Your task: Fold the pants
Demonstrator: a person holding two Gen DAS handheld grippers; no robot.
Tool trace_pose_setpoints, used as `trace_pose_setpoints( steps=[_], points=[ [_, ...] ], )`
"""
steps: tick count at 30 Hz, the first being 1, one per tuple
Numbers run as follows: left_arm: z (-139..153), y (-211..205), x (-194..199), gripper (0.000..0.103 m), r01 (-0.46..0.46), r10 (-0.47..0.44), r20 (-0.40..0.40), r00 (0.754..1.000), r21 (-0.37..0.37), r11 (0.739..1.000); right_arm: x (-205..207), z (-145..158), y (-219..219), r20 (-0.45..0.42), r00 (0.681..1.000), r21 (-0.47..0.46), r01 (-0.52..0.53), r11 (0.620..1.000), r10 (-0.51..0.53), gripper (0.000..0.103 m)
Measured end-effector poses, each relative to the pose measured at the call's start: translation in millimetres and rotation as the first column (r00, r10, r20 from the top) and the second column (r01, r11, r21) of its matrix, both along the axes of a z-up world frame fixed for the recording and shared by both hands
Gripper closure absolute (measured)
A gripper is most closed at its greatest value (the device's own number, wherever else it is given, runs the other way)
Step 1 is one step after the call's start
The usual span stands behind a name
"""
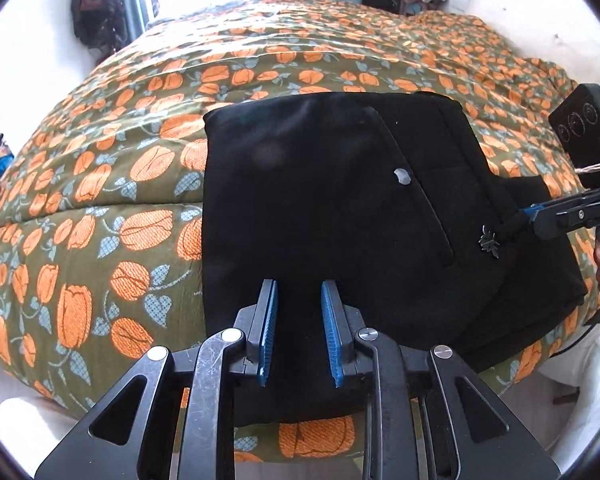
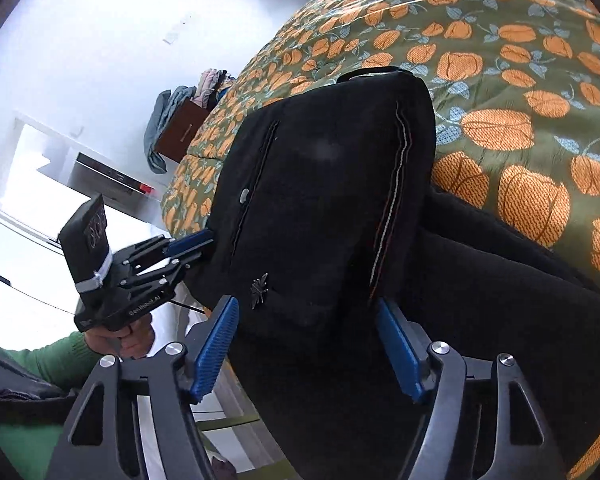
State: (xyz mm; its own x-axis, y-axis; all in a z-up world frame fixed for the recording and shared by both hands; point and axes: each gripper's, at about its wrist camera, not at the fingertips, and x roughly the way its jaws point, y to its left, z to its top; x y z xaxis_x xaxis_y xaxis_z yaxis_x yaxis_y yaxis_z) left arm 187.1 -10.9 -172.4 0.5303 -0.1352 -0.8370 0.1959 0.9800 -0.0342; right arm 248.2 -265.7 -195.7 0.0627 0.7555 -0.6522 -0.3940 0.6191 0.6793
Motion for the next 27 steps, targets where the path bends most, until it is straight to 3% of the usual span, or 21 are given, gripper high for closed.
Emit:
trace_pose_setpoints(
  steps=[2,5,7,8,9,11,14,17,21,24,27],
  points=[
    [-1.5,0.5,-0.5,0.08,-0.007,0.007,0.002,1.0,0.0,1.0,4.1,-4.7,0.2,-0.072,0.996,0.099,-0.036,0.994,0.044,0.039],
    [-2.3,1.0,-4.0,0.079,-0.011,0.011,0.013,1.0,0.002,1.0,12.4,-15.3,2.2,-0.144,0.988,0.148,-0.036,0.988,0.057,0.043],
    [0.3,2.1,-3.9,0.078,-0.012,0.012,0.01,1.0,0.01,1.0,19.7,-21.7,2.4,-0.177,0.984,0.154,0.021,0.988,0.007,0.06],
    [3.7,4.0,-2.5,0.073,-0.017,0.017,-0.002,1.0,0.015,1.0,19.7,-21.3,5.3,-0.175,0.984,0.137,0.04,0.99,-0.016,0.074],
    [9.2,7.7,-0.6,0.067,-0.028,0.028,-0.019,0.999,0.016,0.999,19.0,-17.3,9.7,-0.149,0.988,0.11,0.051,0.993,-0.034,0.081],
    [29.8,23.3,-1.2,0.05,-0.07,0.07,-0.013,0.997,-0.031,0.997,12.3,-0.3,12.6,-0.093,0.994,0.128,0.071,0.989,-0.059,0.084],
    [63.6,46.0,-7.4,0.036,-0.108,0.115,0.048,0.992,-0.116,0.987,-4.1,40.0,0.5,-0.024,0.993,0.216,0.114,0.97,-0.111,0.085],
    [87.0,58.6,-11.8,0.035,-0.132,0.146,0.089,0.985,-0.151,0.98,-24.1,79.9,-12.6,0.056,0.99,0.242,0.115,0.963,-0.132,0.085],
    [94.7,57.4,-19.5,0.035,-0.13,0.149,0.096,0.984,-0.182,0.975,-48.4,113.5,-38.6,0.124,0.975,0.246,0.151,0.957,-0.186,0.085],
    [88.4,45.4,-23.6,0.035,-0.097,0.113,0.095,0.989,-0.157,0.983,-67.7,126.3,-60.8,0.153,0.961,0.237,0.189,0.953,-0.229,0.085],
    [78.1,27.5,-25.6,0.035,-0.06,0.071,0.077,0.995,-0.127,0.99,-87.3,120.4,-86.4,0.148,0.949,0.215,0.244,0.946,-0.279,0.085]
  ],
)
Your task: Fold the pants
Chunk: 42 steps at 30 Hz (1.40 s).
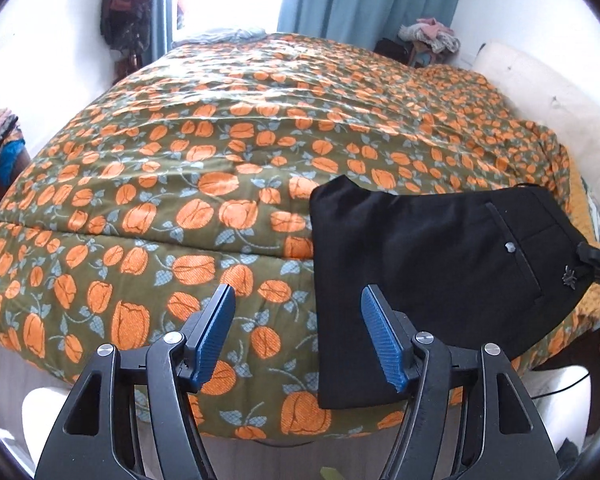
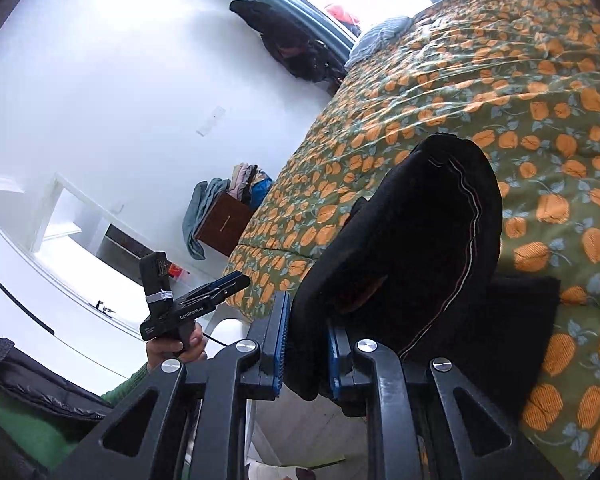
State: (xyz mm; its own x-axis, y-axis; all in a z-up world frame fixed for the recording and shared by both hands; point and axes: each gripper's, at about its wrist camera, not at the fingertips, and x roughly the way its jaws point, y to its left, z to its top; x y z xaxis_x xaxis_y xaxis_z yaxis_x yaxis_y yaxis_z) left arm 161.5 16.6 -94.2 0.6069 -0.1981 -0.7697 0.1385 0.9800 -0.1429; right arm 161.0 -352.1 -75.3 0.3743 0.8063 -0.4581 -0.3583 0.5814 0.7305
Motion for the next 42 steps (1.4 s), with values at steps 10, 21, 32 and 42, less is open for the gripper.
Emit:
trace_pose_setpoints(
  steps=[10,21,32,42],
  points=[
    [-25.6,-38.6,4.1,0.035,0.078,-0.07,-0.082,0.994,0.092,0.993,-28.5,-130.4,-48.5,-0.237,0.944,-0.158,0.195,0.968,-0.228,0.074],
    [-31.2,-73.9,10.2,0.031,0.119,-0.11,-0.076,0.991,0.117,0.986,18.4,-6.9,-16.7,0.158,0.969,-0.343,0.236,0.909,-0.192,0.065],
    [-39.9,-77.5,-13.2,0.03,0.14,-0.125,-0.115,0.985,0.135,0.981,9.5,-71.5,-16.7,0.114,0.96,-0.486,0.28,0.828,-0.257,0.065],
    [-51.5,-64.7,-14.2,0.024,0.117,-0.105,-0.21,0.972,0.045,0.992,-96.7,-101.4,9.0,0.004,0.968,-0.472,0.223,0.853,-0.251,0.065]
  ],
)
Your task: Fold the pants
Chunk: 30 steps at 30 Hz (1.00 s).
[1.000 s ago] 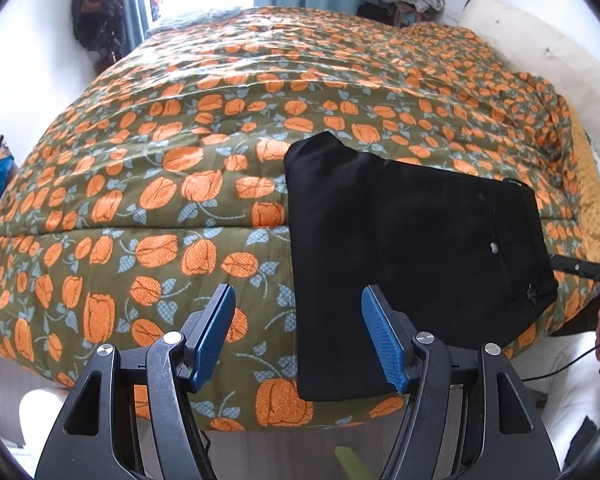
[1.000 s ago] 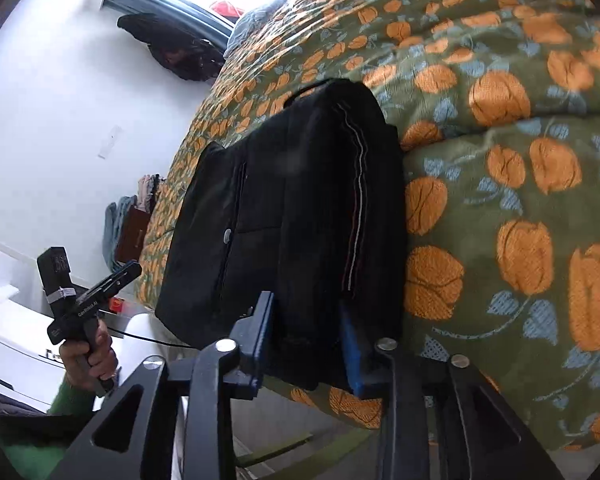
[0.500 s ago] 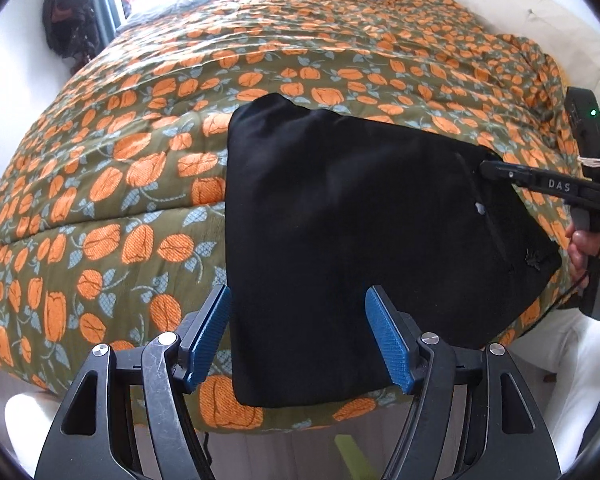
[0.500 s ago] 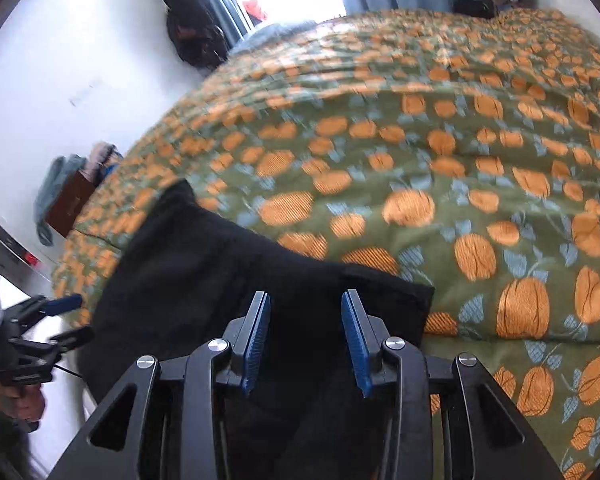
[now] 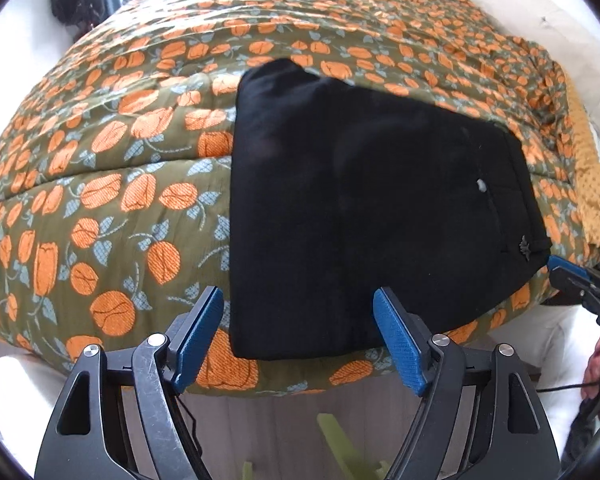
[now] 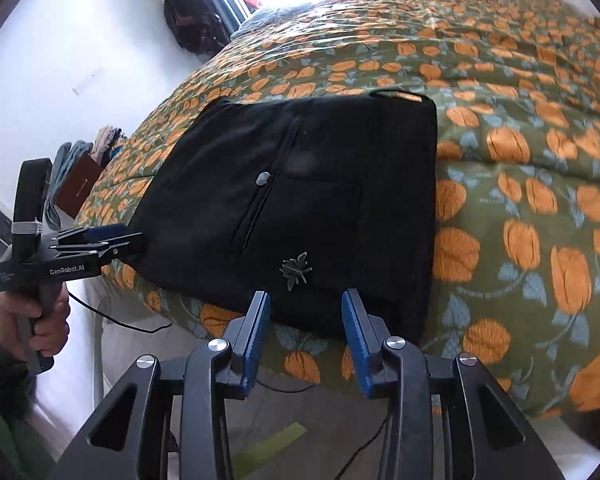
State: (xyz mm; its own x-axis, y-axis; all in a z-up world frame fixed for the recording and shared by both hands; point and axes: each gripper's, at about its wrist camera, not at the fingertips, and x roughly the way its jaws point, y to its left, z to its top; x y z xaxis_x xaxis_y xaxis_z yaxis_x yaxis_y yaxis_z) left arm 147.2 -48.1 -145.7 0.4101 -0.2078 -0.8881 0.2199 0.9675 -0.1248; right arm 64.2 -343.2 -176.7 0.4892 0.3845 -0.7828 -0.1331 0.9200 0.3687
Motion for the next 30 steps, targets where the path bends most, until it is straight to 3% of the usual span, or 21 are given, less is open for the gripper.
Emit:
trace_pose_setpoints(
  steps=[1,2,3,5,10,12,16,17,18,19,20,21,23,26,30],
  points=[
    [6.7,7.9,2.2,0.022,-0.016,0.016,0.015,1.0,-0.026,1.0,-5.5,6.5,-7.9,0.015,1.0,0.038,0.021,0.999,-0.022,0.063],
    [12.5,17.7,6.5,0.016,-0.035,0.037,0.028,0.999,-0.052,0.998,-8.9,14.5,-16.3,0.029,0.999,0.062,0.042,0.997,-0.044,0.047],
    [15.6,27.7,12.9,0.012,-0.056,0.059,0.036,0.998,-0.074,0.996,-10.8,22.7,-26.3,0.048,0.996,0.072,0.067,0.995,-0.071,0.021],
    [13.7,41.4,27.9,0.01,-0.089,0.091,0.021,0.996,-0.093,0.992,-7.1,31.9,-47.6,0.078,0.991,0.086,0.102,0.991,-0.108,0.006],
    [-24.6,49.2,66.2,0.01,-0.071,0.036,-0.167,0.985,-0.209,0.975,44.8,-4.9,-84.1,-0.079,0.996,0.284,0.062,0.957,-0.042,0.007],
    [-40.4,40.9,68.0,0.01,-0.047,-0.007,-0.223,0.975,-0.237,0.97,63.1,-24.8,-85.2,-0.141,0.99,0.313,0.059,0.948,-0.015,0.007],
    [-48.1,12.7,58.4,0.012,0.037,-0.108,-0.247,0.963,-0.277,0.96,80.0,-50.7,-78.5,-0.207,0.976,0.419,0.027,0.907,0.067,0.008],
    [-47.1,5.6,56.0,0.024,0.061,-0.13,-0.246,0.961,-0.271,0.961,82.5,-53.6,-75.8,-0.213,0.972,0.463,0.013,0.886,0.097,0.01],
    [-43.6,-0.9,52.6,0.027,0.078,-0.134,-0.227,0.965,-0.24,0.968,84.4,-54.4,-73.2,-0.219,0.969,0.484,0.004,0.875,0.116,0.011],
    [-37.8,-6.1,49.6,0.046,0.098,-0.137,-0.193,0.972,-0.199,0.975,85.4,-51.6,-71.0,-0.22,0.967,0.474,-0.006,0.88,0.125,0.013],
    [-31.8,-8.9,46.7,0.071,0.111,-0.14,-0.168,0.976,-0.173,0.979,86.3,-48.0,-69.5,-0.216,0.966,0.466,-0.023,0.885,0.139,0.022],
    [-24.7,-10.7,44.6,0.076,0.117,-0.142,-0.155,0.978,-0.162,0.98,86.6,-44.4,-69.3,-0.216,0.965,0.448,-0.036,0.893,0.148,0.041],
    [-4.7,-13.9,42.2,0.082,0.129,-0.146,-0.12,0.982,-0.14,0.982,89.0,-40.9,-69.8,-0.243,0.961,0.392,-0.03,0.919,0.135,0.052],
    [27.6,-17.9,40.1,0.083,0.156,-0.164,-0.047,0.985,-0.147,0.977,90.8,-12.0,-55.7,-0.202,0.967,0.297,-0.089,0.951,0.154,0.061],
    [62.9,-16.9,45.2,0.083,0.173,-0.172,0.022,0.985,-0.157,0.972,94.8,34.1,-28.4,-0.127,0.965,0.257,-0.192,0.947,0.23,0.062]
  ],
)
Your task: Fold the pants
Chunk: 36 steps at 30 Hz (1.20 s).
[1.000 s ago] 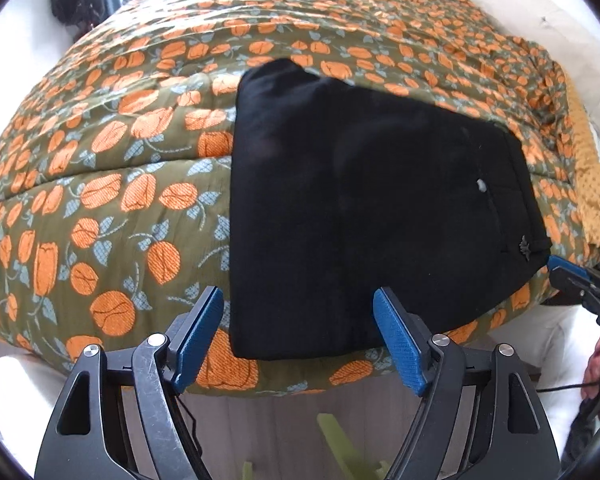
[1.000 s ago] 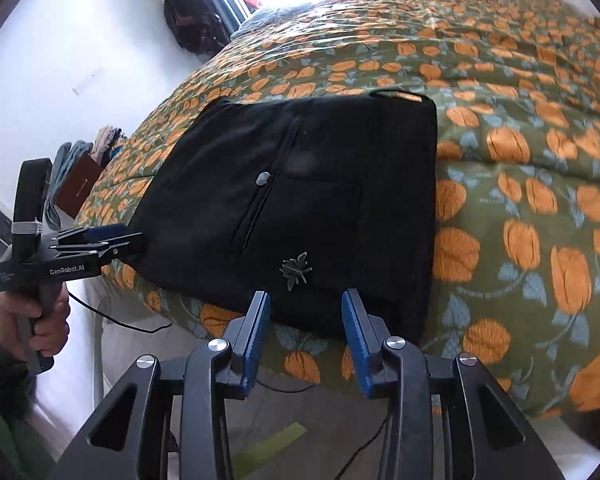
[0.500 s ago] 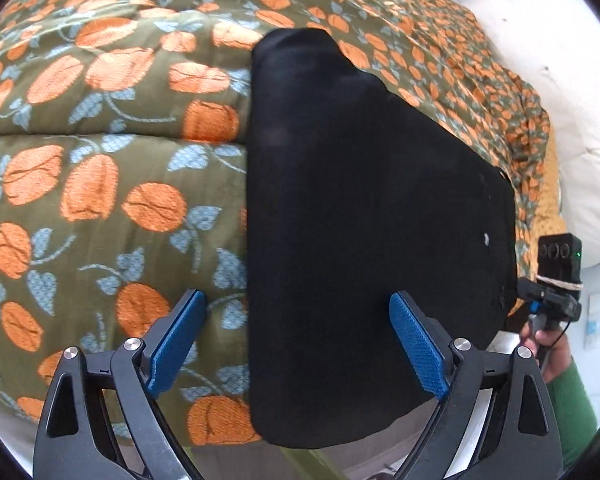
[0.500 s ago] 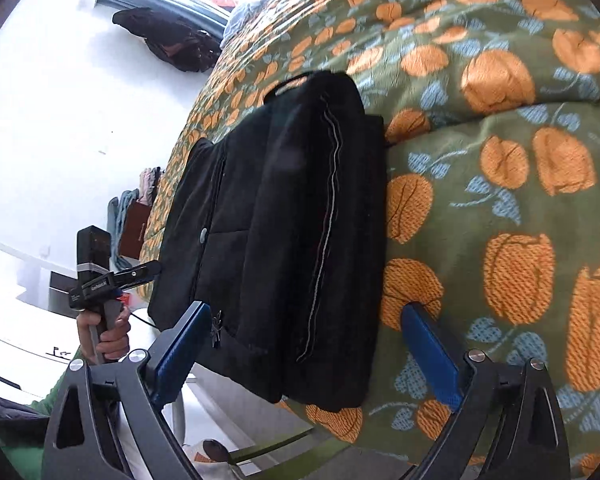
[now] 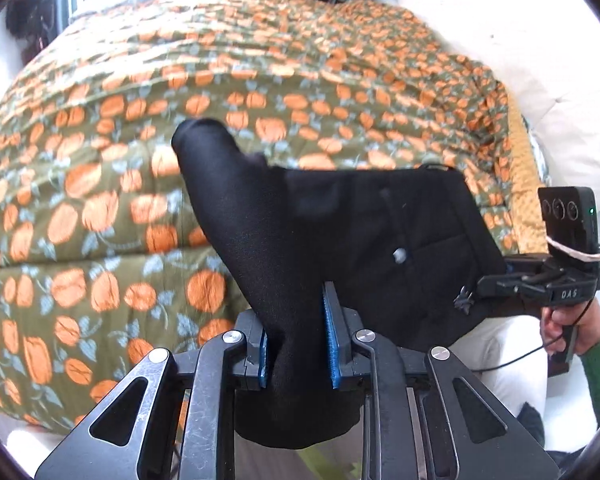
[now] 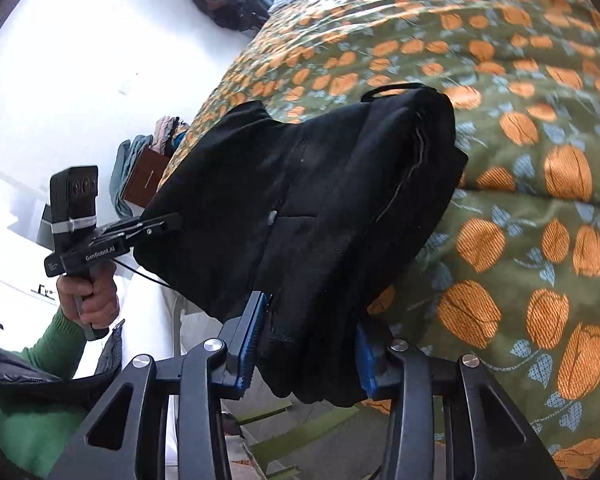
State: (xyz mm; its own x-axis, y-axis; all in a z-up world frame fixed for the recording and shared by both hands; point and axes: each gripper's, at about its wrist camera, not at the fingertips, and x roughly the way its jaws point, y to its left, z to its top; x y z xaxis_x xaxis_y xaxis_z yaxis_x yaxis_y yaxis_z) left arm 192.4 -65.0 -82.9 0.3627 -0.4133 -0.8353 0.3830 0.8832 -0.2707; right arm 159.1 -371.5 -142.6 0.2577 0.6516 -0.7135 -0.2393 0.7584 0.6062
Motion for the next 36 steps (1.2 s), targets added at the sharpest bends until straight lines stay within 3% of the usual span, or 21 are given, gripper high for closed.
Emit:
trace_pose_setpoints(
  steps=[6,12,15,16,17,18,19,21,23,24,26,28,31,34,36],
  points=[
    [44.9,14.9,37.0,0.083,-0.026,0.03,0.096,0.995,-0.041,0.999,22.4,29.3,9.6,0.056,0.998,0.121,0.014,0.993,-0.021,0.064],
    [81.8,26.7,104.8,0.081,-0.056,0.075,0.269,0.96,-0.077,0.995,98.6,86.3,10.7,0.21,0.976,0.13,0.026,0.991,-0.053,0.064],
    [49.9,27.7,138.2,0.063,-0.092,0.088,0.309,0.947,0.0,0.996,140.7,103.3,2.3,0.257,0.963,0.118,0.057,0.991,-0.086,0.062],
    [29.6,32.1,145.0,0.046,-0.143,0.127,0.291,0.948,0.035,0.989,152.6,103.4,-0.4,0.271,0.958,0.094,0.076,0.993,-0.099,0.06],
    [9.7,39.0,148.0,0.038,-0.204,0.175,0.283,0.943,0.077,0.976,161.8,98.2,-4.1,0.274,0.954,0.049,0.108,0.993,-0.117,0.051],
    [-9.2,46.4,146.3,0.039,-0.257,0.217,0.279,0.936,0.118,0.959,165.2,88.2,-10.2,0.257,0.956,-0.005,0.149,0.989,-0.143,0.035],
    [-27.0,55.4,139.1,0.039,-0.289,0.242,0.266,0.933,0.152,0.945,162.6,77.0,-16.9,0.234,0.956,-0.079,0.199,0.977,-0.176,0.029],
    [-49.9,71.7,116.8,0.038,-0.325,0.278,0.234,0.932,0.196,0.925,149.4,55.1,-26.7,0.227,0.947,-0.27,0.284,0.92,-0.226,0.026],
    [-60.7,79.3,92.0,0.036,-0.342,0.3,0.201,0.933,0.227,0.912,117.2,43.3,-29.8,0.24,0.942,-0.362,0.313,0.878,-0.237,0.021],
    [-61.2,80.1,79.1,0.035,-0.353,0.315,0.188,0.93,0.229,0.907,96.6,39.0,-28.3,0.243,0.937,-0.385,0.33,0.862,-0.25,0.01],
    [-51.9,74.0,51.3,0.015,-0.389,0.345,0.205,0.916,0.239,0.89,58.9,34.8,-20.8,0.248,0.929,-0.397,0.357,0.845,-0.276,0.0],
    [-30.3,60.6,24.4,0.005,-0.415,0.344,0.284,0.895,0.247,0.876,28.2,35.5,-4.7,0.266,0.913,-0.412,0.399,0.82,-0.31,0.0],
    [-1.0,41.2,-0.5,0.004,-0.403,0.296,0.362,0.884,0.269,0.875,-8.3,38.0,18.0,0.294,0.889,-0.41,0.449,0.794,-0.351,0.0],
    [15.0,31.5,-15.5,0.004,-0.397,0.29,0.355,0.889,0.279,0.874,-29.9,44.3,38.6,0.299,0.877,-0.408,0.474,0.78,-0.377,0.0],
    [24.1,27.6,-22.7,0.004,-0.393,0.3,0.332,0.894,0.263,0.881,-33.0,48.4,51.7,0.285,0.886,-0.419,0.458,0.784,-0.365,0.0]
  ],
)
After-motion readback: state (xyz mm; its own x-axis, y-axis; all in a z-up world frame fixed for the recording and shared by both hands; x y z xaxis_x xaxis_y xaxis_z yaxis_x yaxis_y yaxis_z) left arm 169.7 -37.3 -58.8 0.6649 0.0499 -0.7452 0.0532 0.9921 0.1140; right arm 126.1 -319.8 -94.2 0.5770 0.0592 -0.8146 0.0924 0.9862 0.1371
